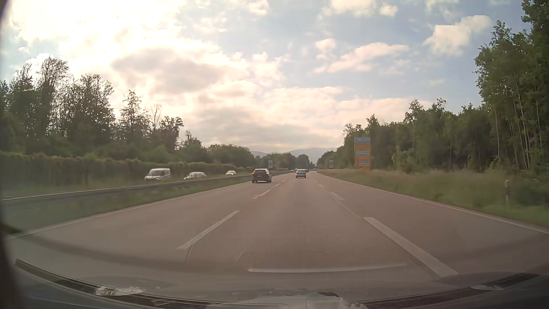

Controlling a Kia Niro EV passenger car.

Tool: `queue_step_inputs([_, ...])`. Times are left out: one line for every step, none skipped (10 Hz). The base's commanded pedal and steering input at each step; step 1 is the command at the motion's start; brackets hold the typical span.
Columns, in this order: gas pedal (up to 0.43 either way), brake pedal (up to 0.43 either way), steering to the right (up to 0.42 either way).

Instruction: Follow the waypoints while adhering to traffic rules and regulations

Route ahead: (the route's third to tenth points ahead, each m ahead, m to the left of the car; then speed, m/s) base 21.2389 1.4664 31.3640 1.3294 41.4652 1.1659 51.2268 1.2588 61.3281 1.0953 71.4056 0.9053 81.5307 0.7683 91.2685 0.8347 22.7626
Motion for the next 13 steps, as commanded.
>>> queue_step_inputs([0.157, 0.000, 0.000])
queue_step_inputs([0.157, 0.000, 0.000])
queue_step_inputs([0.157, 0.000, 0.000])
queue_step_inputs([0.157, 0.000, 0.000])
queue_step_inputs([0.157, 0.000, 0.000])
queue_step_inputs([0.157, 0.000, 0.001])
queue_step_inputs([0.157, 0.000, 0.001])
queue_step_inputs([0.157, 0.000, 0.001])
queue_step_inputs([0.157, 0.000, 0.001])
queue_step_inputs([0.157, 0.000, 0.001])
queue_step_inputs([0.157, 0.000, 0.001])
queue_step_inputs([0.157, 0.000, 0.001])
queue_step_inputs([0.157, 0.000, 0.001])
